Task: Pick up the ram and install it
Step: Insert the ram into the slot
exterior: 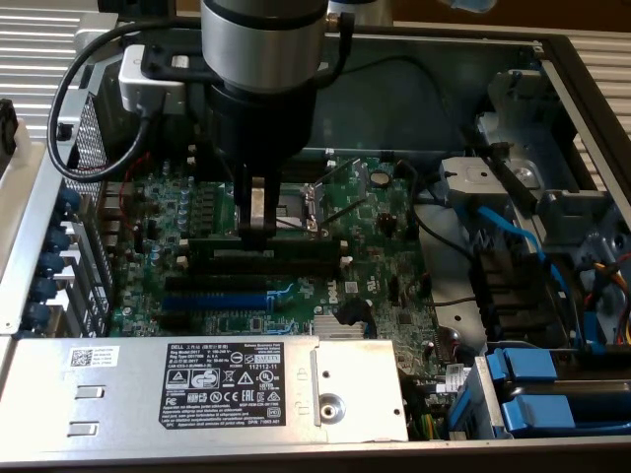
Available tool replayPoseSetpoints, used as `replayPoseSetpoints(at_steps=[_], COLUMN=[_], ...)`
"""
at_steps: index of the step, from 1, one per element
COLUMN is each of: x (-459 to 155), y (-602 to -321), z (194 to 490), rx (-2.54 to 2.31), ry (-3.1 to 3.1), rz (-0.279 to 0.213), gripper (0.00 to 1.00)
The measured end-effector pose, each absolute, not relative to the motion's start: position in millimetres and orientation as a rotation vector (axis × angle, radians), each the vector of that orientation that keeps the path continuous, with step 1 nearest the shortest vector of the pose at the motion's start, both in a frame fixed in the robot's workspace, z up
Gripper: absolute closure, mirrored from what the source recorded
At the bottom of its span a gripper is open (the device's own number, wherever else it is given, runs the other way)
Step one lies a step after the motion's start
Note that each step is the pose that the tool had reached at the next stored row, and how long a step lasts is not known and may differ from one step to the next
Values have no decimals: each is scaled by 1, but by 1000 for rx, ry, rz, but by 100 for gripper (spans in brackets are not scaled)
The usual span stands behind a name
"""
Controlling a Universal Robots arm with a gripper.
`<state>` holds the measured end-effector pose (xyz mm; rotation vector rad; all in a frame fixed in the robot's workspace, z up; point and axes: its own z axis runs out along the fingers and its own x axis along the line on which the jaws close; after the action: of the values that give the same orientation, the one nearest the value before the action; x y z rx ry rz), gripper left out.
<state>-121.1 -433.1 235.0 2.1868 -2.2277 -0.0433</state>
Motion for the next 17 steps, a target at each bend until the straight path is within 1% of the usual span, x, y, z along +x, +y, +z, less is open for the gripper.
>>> replayPoseSetpoints(at_steps=[17], x=[-121], y=[-433], z=[231], rx=[2187], ry=[-2228], rz=[-43], gripper=[88])
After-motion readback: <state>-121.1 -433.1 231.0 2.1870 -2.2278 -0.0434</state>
